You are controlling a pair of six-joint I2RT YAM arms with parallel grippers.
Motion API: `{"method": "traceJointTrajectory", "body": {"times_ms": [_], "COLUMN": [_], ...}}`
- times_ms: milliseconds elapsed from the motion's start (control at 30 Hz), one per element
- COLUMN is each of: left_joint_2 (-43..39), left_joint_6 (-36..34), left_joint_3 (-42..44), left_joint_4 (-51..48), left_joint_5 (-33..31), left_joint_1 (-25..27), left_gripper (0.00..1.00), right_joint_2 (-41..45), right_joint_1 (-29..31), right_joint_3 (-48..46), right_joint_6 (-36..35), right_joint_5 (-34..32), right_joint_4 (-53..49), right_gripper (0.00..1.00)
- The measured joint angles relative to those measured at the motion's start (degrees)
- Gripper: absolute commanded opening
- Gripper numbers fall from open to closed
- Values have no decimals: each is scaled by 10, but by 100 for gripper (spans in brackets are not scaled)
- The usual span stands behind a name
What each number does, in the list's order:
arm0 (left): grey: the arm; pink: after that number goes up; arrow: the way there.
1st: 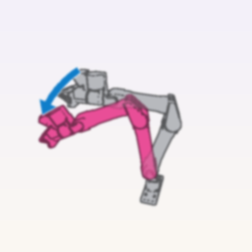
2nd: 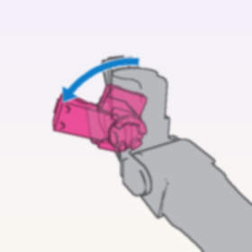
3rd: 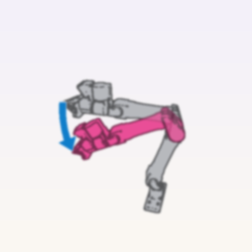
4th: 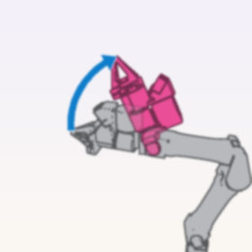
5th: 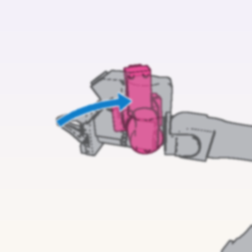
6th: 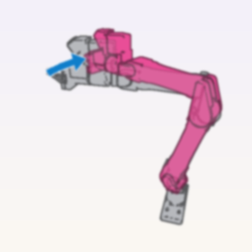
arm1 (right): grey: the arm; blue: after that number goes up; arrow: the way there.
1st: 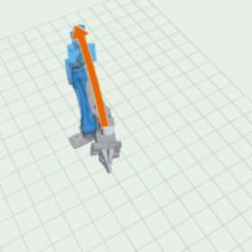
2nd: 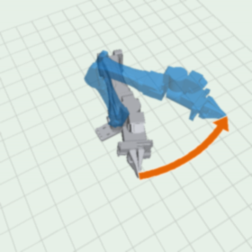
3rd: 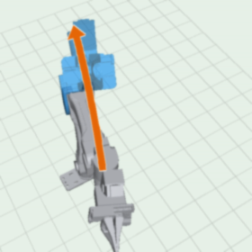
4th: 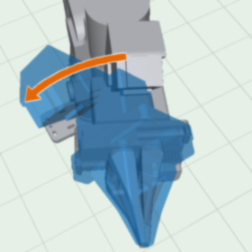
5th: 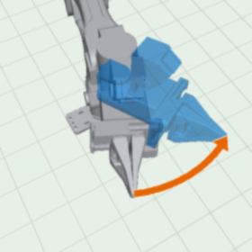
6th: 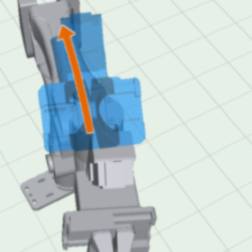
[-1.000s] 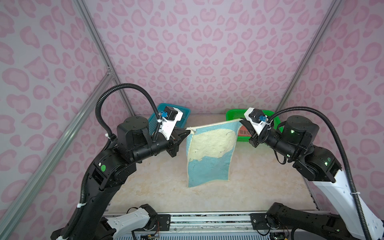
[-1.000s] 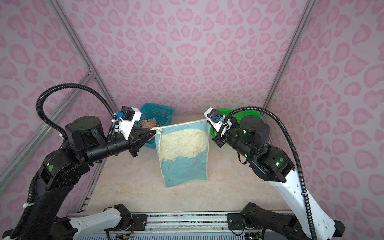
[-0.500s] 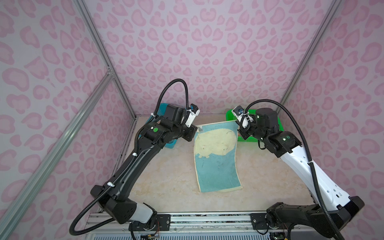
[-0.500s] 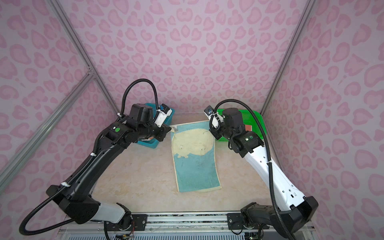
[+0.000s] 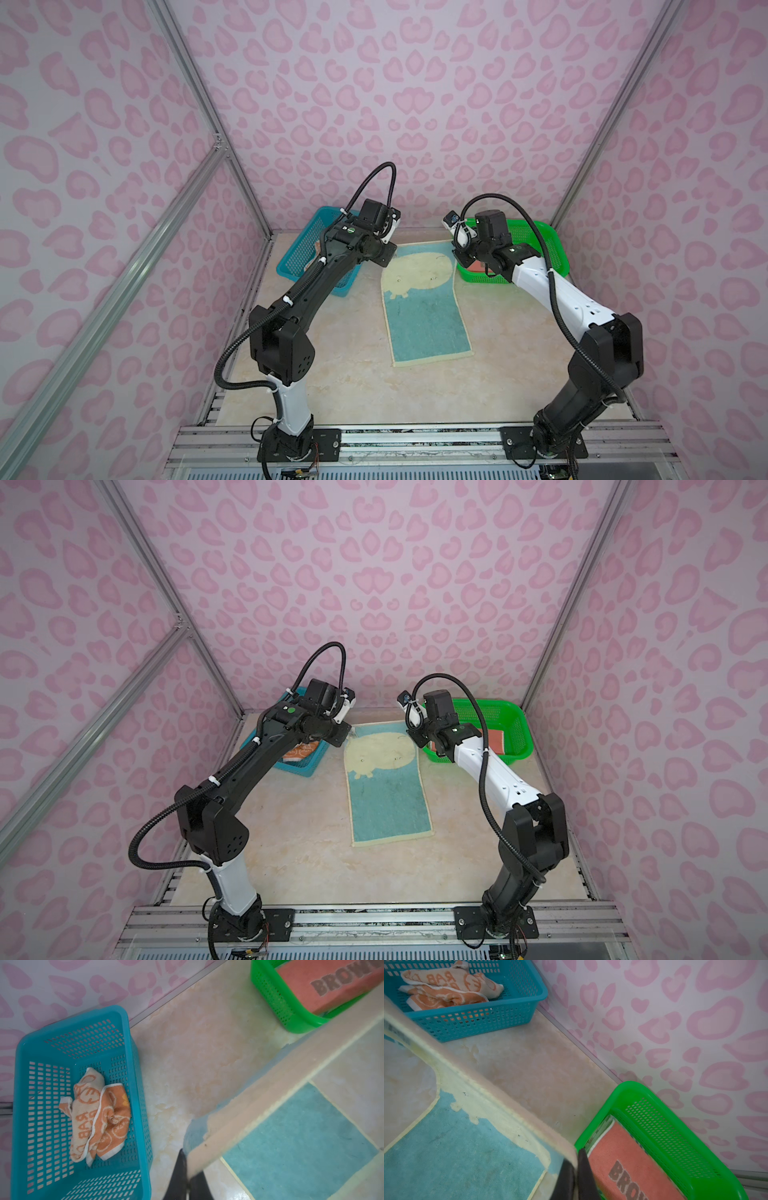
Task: Fold and stack the towels
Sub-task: 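Lower the whale towel flat onto the table with both grippers, then fold the held edge toward the robot over the towel with both grippers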
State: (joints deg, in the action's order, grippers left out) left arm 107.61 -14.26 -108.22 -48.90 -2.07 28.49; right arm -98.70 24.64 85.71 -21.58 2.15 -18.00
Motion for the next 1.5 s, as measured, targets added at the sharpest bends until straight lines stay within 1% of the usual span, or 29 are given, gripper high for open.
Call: {"method": "traceJointTrajectory", "body": {"times_ms": [133, 367, 600, 833, 933, 1233, 1400, 1500], "left_joint_2": [9, 2, -75, -142, -154, -155, -155, -160], "left_joint_6": [-25, -54, -62, -26, -4, 61, 81, 91], "left_joint_3": [16, 72, 169, 273, 307, 365, 377, 377], "left_joint_4": [1, 13, 43, 71, 78, 64, 39, 31], "left_joint_5": [-32, -46, -60, -48, -41, -37, -45, -56], "left_joint_1": [1, 21, 68, 112, 131, 183, 203, 212], "left_gripper": [3, 3, 3, 3, 3, 3, 3, 3], "right_joint_2": [-27, -30, 21, 93, 120, 170, 195, 202], "right_joint_1": [-2, -18, -24, -24, -24, -10, 11, 27], "right_joint_3": [-1, -37, -120, -239, -274, -319, -336, -345], "right_joint_6": [-7, -16, -47, -106, -132, -195, -204, -207], "right_joint_5": [22, 55, 71, 78, 77, 65, 56, 38], "right_joint_4": [9, 26, 45, 61, 59, -16, -52, -73], "right_gripper": [0, 0, 0, 0, 0, 0, 0, 0]}}
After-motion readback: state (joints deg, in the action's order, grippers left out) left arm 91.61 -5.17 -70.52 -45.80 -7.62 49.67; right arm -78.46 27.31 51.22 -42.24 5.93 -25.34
